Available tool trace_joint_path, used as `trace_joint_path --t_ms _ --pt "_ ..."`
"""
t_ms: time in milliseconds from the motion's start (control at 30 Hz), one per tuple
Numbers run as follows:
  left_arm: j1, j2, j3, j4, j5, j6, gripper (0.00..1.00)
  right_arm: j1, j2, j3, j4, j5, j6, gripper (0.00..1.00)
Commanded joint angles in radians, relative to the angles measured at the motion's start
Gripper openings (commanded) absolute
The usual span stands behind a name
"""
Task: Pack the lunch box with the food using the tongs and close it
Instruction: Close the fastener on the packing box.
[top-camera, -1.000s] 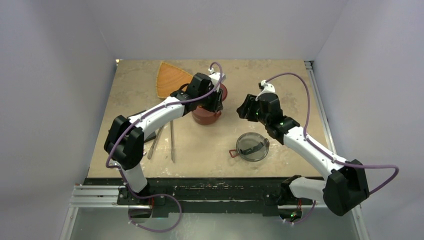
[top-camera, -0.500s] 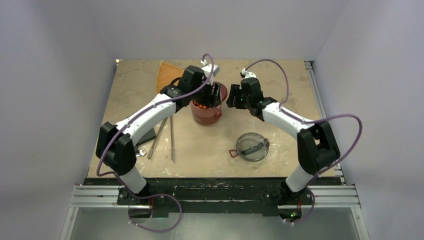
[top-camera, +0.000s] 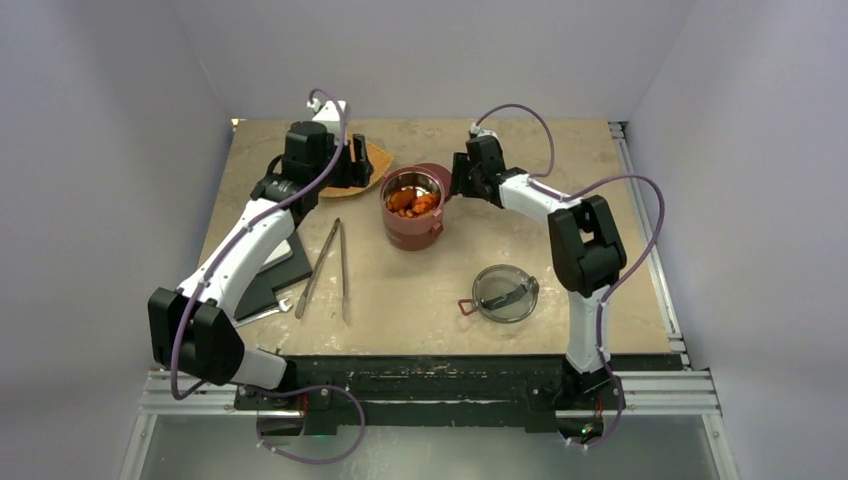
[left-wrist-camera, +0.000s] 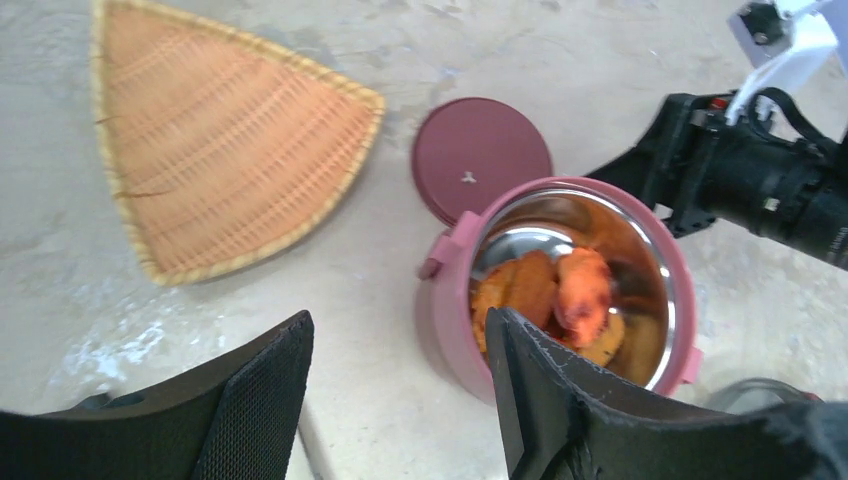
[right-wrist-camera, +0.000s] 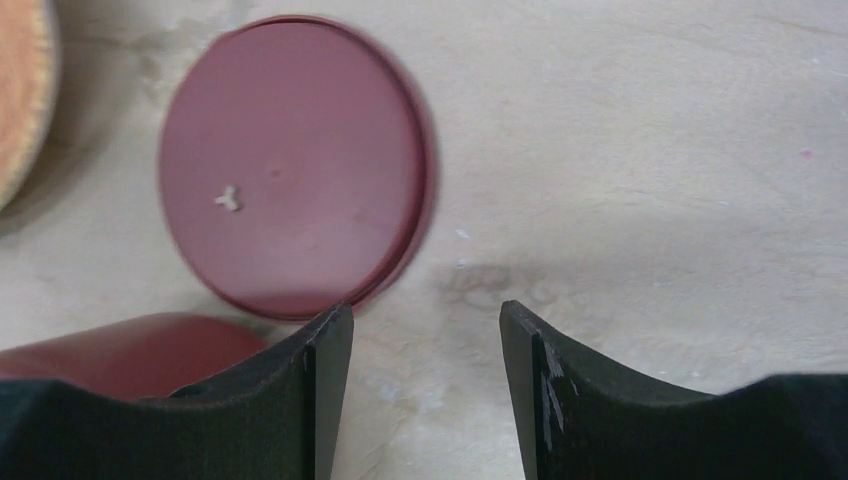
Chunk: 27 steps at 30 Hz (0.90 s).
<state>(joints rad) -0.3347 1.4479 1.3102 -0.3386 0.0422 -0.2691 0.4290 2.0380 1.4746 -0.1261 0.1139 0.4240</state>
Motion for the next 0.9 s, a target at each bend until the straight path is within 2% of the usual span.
trace_joint_path --t_ms 0,33,100,133,500,733,867 --pt "0.052 -0.072 -0.093 0.131 -0.055 -0.009 0.63 -0.034 0.022 0.068 -0.030 0.040 -0.017 0.59" --pt "0.060 -0.075 -0.106 0.139 -0.050 -0.010 0.63 -0.038 0.035 0.080 -0.037 0.039 -0.017 0.59" --pt "0.063 -0.074 -0.115 0.143 -0.048 -0.006 0.63 -0.040 0.063 0.106 -0.050 0.039 -0.035 0.42" --pt "0.063 -0.073 -0.117 0.143 -0.047 -0.007 0.63 -0.042 0.074 0.115 -0.053 0.039 -0.036 0.40" --pt "0.063 -0.063 -0.119 0.142 -0.002 -0.010 0.62 -0.043 0.135 0.176 -0.036 -0.028 -0.037 0.39" --pt "0.063 -0.058 -0.121 0.142 0.003 -0.010 0.62 -0.043 0.150 0.207 -0.005 -0.108 -0.008 0.41" --pt "0.063 -0.051 -0.121 0.141 0.015 -0.013 0.62 -0.042 0.174 0.236 0.000 -0.141 -0.002 0.47"
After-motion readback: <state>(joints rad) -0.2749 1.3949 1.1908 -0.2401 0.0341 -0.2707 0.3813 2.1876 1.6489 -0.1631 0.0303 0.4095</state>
